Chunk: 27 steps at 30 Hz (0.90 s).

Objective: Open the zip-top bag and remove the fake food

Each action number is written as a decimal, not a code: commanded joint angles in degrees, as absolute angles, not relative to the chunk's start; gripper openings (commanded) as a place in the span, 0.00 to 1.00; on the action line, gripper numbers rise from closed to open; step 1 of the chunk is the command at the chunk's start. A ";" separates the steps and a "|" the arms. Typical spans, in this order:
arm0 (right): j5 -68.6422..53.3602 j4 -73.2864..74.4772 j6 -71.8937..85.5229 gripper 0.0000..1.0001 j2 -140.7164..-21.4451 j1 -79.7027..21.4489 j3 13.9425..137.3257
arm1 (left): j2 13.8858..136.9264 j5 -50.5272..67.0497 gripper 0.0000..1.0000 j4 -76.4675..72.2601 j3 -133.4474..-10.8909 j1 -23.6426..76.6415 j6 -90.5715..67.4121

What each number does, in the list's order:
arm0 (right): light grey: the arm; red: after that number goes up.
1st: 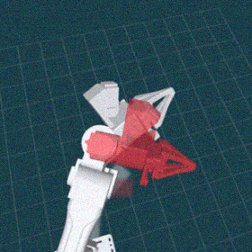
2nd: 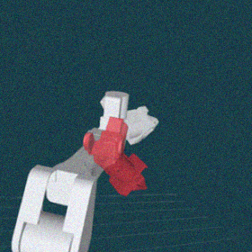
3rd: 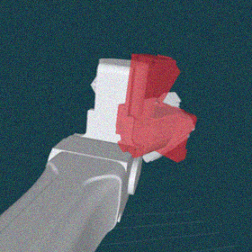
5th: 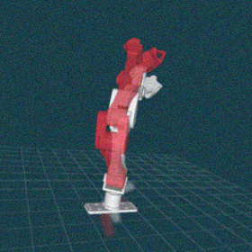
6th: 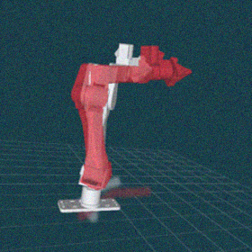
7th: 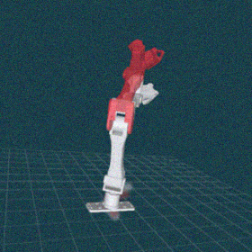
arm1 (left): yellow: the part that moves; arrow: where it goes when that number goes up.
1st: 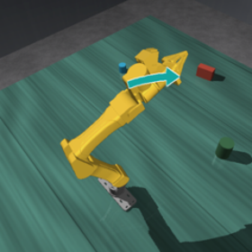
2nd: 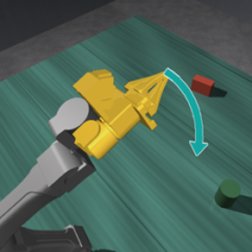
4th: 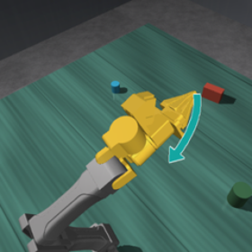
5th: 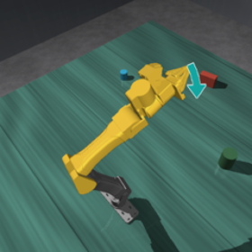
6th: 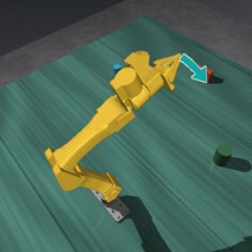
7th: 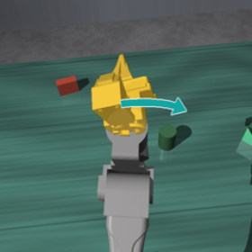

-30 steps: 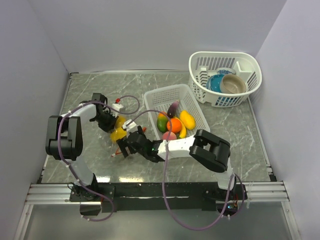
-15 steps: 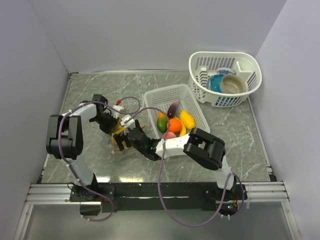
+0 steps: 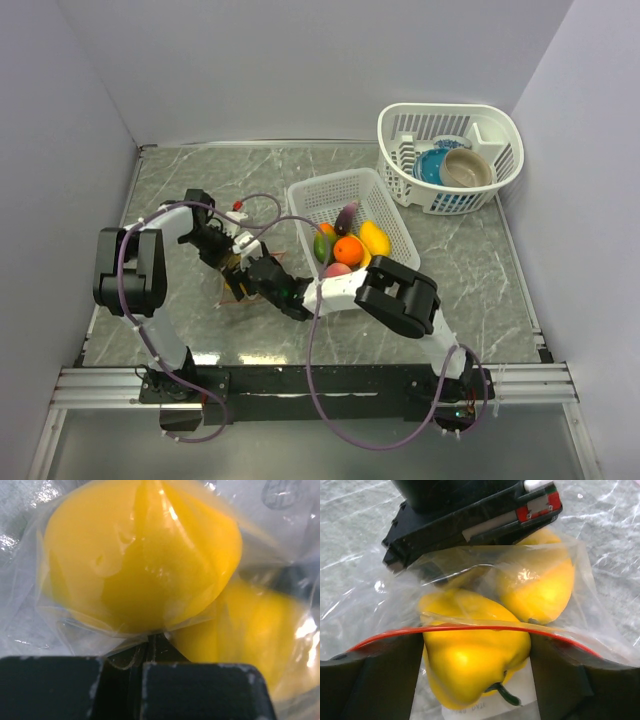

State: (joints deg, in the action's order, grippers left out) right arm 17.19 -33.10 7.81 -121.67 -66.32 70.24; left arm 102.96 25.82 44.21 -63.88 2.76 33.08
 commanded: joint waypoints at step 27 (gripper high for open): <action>47.27 -13.11 12.82 0.22 -74.10 -62.61 44.65 | 98.35 24.42 0.01 40.33 -64.60 -3.96 29.18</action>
